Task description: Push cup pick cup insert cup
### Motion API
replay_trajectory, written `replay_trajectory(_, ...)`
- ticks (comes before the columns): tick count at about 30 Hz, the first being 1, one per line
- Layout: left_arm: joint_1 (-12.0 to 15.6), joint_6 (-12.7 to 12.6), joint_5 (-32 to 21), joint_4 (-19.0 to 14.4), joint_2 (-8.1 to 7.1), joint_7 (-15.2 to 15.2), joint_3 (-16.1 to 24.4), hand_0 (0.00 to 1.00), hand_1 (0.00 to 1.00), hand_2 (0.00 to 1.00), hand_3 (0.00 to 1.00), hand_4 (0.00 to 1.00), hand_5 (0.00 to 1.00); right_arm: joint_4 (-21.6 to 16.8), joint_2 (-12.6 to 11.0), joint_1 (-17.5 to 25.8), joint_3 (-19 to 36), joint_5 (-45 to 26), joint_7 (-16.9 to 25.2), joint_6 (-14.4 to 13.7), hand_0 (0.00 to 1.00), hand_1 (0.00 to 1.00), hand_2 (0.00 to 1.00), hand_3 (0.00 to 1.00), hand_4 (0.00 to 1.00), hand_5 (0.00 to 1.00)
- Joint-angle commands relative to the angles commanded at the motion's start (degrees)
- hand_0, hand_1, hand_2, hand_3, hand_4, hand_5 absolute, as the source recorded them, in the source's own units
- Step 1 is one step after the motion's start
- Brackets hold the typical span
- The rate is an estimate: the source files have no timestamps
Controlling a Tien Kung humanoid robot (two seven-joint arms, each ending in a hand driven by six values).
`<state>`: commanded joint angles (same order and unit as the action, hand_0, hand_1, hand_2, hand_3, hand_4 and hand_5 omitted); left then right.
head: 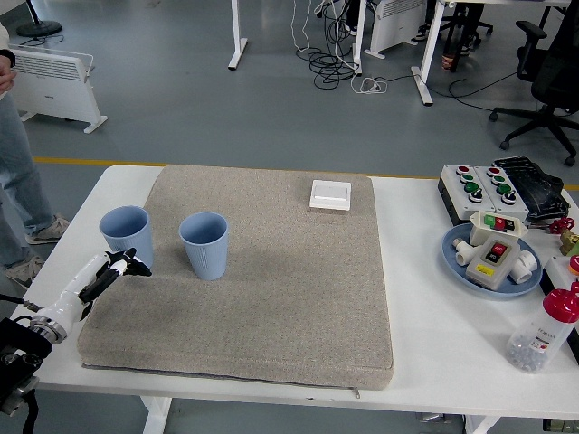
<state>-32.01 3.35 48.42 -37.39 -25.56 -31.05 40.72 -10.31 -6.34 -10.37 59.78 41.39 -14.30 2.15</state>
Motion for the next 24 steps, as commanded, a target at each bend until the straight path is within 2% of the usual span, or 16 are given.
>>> replay_trajectory(3, -0.78, -0.24, -0.68, 1.56, 0.72, -0.22, -0.42, 0.739, 0.615, 0.536, 0.461, 0.484, 0.998, 0.0, 0.01, -0.01, -0.11, 0.04, -0.01, 0.01, 0.782, 0.726, 0.732, 0.631, 0.309, 0.589)
replay_trajectory(5, -0.9, -0.32, -0.93, 1.78, 0.93, -0.33, -0.25, 0.771, 0.621, 0.539, 0.463, 0.48, 0.998, 0.0, 0.02, 0.0, -0.13, 0.07, -0.03, 0.03, 0.782, 0.726, 0.732, 0.631, 0.309, 0.589)
replay_trajectory(24, -4.7, -0.16, -2.94, 5.47, 2.76, -0.13, -2.84, 0.771, 0.629, 0.547, 0.467, 0.471, 0.998, 0.0, -0.01, -0.21, -0.17, 0.3, -0.13, 0.08, 0.782, 0.726, 0.732, 0.631, 0.309, 0.589)
